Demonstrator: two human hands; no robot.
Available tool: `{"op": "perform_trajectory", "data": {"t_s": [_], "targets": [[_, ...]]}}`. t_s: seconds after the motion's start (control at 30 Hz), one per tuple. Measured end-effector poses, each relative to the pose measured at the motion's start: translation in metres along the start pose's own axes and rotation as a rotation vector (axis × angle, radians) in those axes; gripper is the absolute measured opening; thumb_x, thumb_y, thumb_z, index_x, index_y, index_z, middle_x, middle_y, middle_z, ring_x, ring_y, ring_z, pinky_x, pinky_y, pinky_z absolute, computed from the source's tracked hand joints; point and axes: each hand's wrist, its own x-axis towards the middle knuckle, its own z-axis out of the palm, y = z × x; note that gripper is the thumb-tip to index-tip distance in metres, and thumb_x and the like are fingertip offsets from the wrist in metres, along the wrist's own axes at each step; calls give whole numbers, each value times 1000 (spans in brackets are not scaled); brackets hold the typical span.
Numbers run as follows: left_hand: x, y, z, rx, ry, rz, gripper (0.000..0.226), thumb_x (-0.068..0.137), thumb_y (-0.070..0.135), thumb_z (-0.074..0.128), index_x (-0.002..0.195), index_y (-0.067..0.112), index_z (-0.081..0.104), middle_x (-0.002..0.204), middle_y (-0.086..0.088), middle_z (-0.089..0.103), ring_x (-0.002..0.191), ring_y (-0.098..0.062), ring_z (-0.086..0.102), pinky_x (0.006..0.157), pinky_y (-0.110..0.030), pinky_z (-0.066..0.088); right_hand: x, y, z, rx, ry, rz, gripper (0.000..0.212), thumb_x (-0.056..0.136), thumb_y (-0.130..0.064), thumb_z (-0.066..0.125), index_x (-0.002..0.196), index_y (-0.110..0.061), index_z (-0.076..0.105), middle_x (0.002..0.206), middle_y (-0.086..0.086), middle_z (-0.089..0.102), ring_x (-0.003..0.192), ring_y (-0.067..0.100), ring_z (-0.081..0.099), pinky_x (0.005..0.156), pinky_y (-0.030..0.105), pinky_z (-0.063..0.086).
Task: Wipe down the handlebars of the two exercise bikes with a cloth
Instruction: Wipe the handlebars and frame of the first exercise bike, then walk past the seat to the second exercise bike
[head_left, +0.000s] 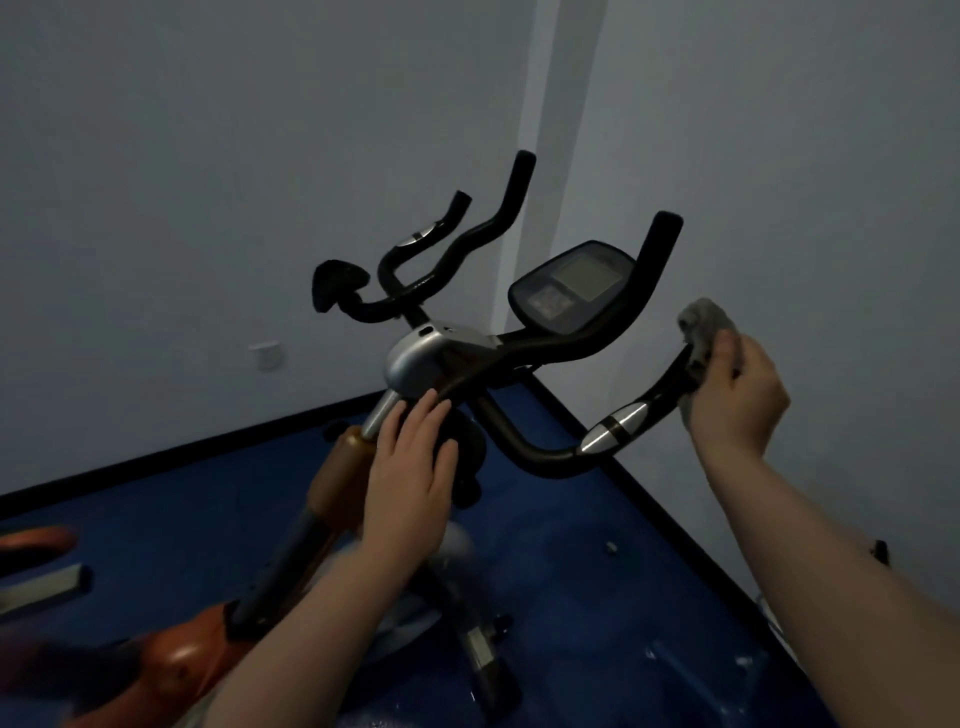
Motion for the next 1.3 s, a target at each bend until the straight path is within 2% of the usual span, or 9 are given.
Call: {"op": "perform_trajectory", "data": {"t_s": [0.1,0.23,0.33,0.43,0.63,0.77,0.87,0.97,1.3], "targets": [[-27,-8,-3,-68,-57,-36,49,100,37,30,148,28,27,151,25,10,145,-5,3,113,-18,2,-36,0,-12,36,47,157,34,100,-32,40,102,-8,65,102,13,67,87,22,58,71,20,35],[-76,-27,-21,-192,-201,-89,55,98,35,41,150,28,22,155,20,14,138,3,15,109,-18,15,-132,-5,-18,56,-179,291,27,98,-34,46,90,-14,63,87,7,64,80,20,57,64,25,36],[-124,-44,-44,-167,-251,-115,50,98,31,45,146,25,32,154,10,27,140,-4,24,111,-20,20,-213,-25,-22,106,-330,429,22,96,-37,49,94,-22,64,87,-4,62,77,11,58,61,21,40],[-172,-68,-67,-141,-268,-191,41,96,33,46,137,27,44,141,8,46,126,-8,46,107,-30,38,-288,-45,-29,134,-491,535,21,96,-40,49,79,-34,61,83,-12,63,75,-1,56,58,16,41],[-282,-114,-92,-76,-360,-367,36,96,33,46,131,25,48,132,8,51,114,-13,55,97,-35,46,-417,-63,-68,-12,-868,505,20,95,-38,51,81,-30,63,78,-15,64,72,-2,58,54,10,38],[-339,-134,-111,-36,-396,-524,35,96,34,45,130,27,49,134,9,50,117,-11,53,98,-31,42,-472,-72,-101,-78,-1050,509,24,94,-42,50,80,-29,65,81,-8,66,75,7,62,64,23,50],[-372,-139,-123,-13,-360,-578,32,96,34,45,127,27,51,131,9,53,114,-9,53,93,-25,41,-492,-78,-117,-115,-1152,421,27,94,-44,49,81,-27,66,83,-6,65,77,8,61,70,30,53],[-402,-134,-133,-1,-308,-621,29,96,33,45,124,27,53,128,8,53,110,-10,54,95,-30,43,-507,-84,-131,-83,-1245,323,31,94,-43,49,81,-21,66,83,-5,63,77,9,60,72,33,53],[-546,-114,-204,73,-177,-870,25,98,31,43,120,27,53,122,12,51,98,-2,50,81,-22,39,-588,-96,-183,-84,-1511,204,32,96,-42,46,83,-19,65,84,-4,63,77,10,59,70,32,51]]}}
